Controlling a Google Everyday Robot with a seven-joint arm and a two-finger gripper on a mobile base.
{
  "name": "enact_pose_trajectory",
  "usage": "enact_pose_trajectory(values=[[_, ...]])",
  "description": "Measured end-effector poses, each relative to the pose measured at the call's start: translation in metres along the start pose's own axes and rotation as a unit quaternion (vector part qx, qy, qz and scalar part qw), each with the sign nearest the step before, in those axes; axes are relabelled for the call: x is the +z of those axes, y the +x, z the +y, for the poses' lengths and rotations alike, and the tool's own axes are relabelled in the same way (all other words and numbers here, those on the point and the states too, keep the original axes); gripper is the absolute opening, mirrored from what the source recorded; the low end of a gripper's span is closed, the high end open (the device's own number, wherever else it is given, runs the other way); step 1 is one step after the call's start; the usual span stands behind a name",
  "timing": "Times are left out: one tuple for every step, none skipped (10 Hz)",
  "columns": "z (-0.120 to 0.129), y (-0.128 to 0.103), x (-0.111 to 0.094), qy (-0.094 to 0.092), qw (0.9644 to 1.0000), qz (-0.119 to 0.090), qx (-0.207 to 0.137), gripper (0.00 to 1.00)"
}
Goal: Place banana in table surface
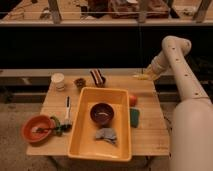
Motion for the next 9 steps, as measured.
enact_pose_trajectory(values=[[0.000, 0.000, 0.000, 0.000, 1.0000, 0.000, 0.000, 0.31], [0.000, 0.001, 0.000, 0.000, 1.0000, 0.000, 0.001, 0.31], [0.002, 0.005, 0.006, -0.002, 1.0000, 0.001, 0.003, 0.31], [0.005, 0.009, 0.013, -0.004, 1.0000, 0.002, 0.004, 0.30], [0.011, 0.018, 0.022, 0.001, 1.0000, 0.005, 0.007, 0.21], [0.016, 0.026, 0.029, 0.006, 0.9999, 0.007, 0.011, 0.11], [0.021, 0.033, 0.035, 0.013, 0.9998, 0.008, 0.015, 0.05], [0.030, 0.046, 0.048, 0.021, 0.9995, 0.010, 0.022, 0.02], [0.042, 0.063, 0.066, 0.030, 0.9990, 0.014, 0.029, 0.02]])
